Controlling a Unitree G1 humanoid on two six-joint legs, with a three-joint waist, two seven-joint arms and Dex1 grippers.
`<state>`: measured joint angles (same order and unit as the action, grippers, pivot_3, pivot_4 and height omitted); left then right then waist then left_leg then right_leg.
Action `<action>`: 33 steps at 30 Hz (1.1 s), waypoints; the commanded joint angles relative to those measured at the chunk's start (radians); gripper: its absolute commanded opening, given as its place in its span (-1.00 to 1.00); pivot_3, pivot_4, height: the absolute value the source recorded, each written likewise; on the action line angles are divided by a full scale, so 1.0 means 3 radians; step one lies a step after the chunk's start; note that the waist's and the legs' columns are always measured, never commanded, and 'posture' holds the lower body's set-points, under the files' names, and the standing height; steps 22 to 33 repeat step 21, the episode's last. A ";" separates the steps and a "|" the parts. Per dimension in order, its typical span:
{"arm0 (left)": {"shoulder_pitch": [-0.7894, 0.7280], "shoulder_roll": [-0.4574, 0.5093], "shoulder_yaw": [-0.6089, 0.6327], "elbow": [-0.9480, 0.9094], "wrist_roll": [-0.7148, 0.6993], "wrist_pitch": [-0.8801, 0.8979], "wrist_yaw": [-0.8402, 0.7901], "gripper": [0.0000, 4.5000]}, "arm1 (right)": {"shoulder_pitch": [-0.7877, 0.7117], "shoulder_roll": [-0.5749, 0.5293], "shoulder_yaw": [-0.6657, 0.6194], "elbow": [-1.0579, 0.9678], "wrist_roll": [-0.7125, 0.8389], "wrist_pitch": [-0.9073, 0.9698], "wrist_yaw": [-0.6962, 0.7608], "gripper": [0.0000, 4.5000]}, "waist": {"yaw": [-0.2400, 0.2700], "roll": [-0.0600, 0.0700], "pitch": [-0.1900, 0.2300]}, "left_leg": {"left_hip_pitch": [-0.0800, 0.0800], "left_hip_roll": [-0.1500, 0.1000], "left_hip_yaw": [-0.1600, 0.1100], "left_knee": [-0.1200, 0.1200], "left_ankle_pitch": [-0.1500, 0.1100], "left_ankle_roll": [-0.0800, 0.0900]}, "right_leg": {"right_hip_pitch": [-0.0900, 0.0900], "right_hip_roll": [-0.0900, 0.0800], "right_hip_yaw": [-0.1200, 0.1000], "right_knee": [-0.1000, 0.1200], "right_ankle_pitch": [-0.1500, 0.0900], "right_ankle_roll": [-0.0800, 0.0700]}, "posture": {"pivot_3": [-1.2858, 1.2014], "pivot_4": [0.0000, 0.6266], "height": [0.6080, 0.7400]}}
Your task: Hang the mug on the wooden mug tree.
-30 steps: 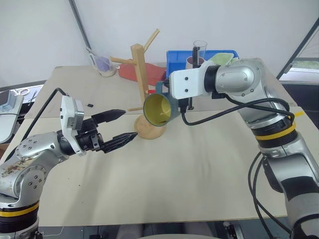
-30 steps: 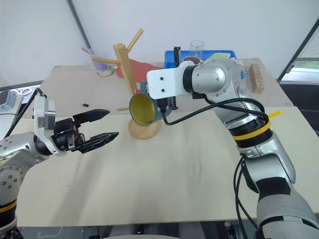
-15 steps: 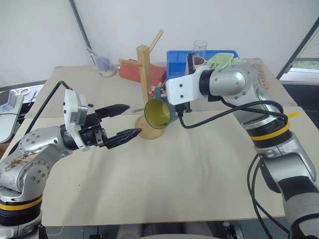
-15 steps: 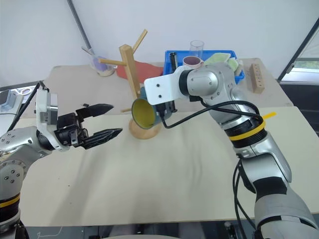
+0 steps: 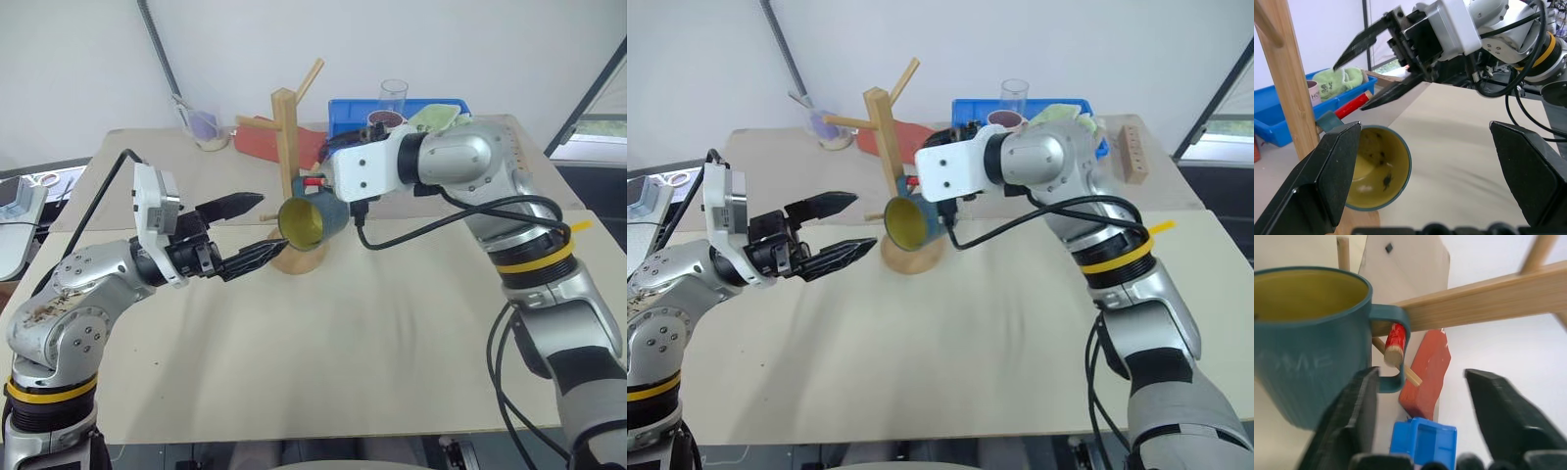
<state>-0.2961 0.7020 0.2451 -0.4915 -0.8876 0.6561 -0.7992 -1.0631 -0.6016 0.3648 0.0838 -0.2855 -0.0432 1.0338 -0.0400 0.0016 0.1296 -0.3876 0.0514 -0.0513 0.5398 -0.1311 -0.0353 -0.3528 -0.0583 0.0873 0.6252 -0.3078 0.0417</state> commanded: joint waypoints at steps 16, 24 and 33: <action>0.0237 0.0774 0.0185 0.0335 0.0805 -0.0197 -0.0151 1.00 | 0.0893 -0.0826 -0.1485 -0.1089 0.2447 0.2007 0.0693 0.37 | -0.0016 -0.0017 0.0017 | 0.0006 0.0000 0.0005 -0.0004 -0.0008 -0.0012 | -0.0004 -0.0001 0.0011 -0.0001 -0.0002 -0.0003 | 0.03 -0.52 0.63; 0.0292 0.0803 0.0230 0.0383 0.0809 -0.0244 -0.0311 1.00 | 0.0969 -0.0865 -0.1491 -0.1195 0.2534 0.2064 0.0590 0.37 | -0.0010 -0.0021 0.0019 | 0.0004 -0.0001 0.0007 -0.0003 -0.0016 -0.0025 | -0.0009 -0.0003 0.0012 -0.0004 -0.0004 -0.0007 | 0.03 -0.52 0.63; 0.0292 0.0803 0.0230 0.0383 0.0809 -0.0244 -0.0311 1.00 | 0.0969 -0.0865 -0.1491 -0.1195 0.2534 0.2064 0.0590 0.37 | -0.0010 -0.0021 0.0019 | 0.0004 -0.0001 0.0007 -0.0003 -0.0016 -0.0025 | -0.0009 -0.0003 0.0012 -0.0004 -0.0004 -0.0007 | 0.03 -0.52 0.63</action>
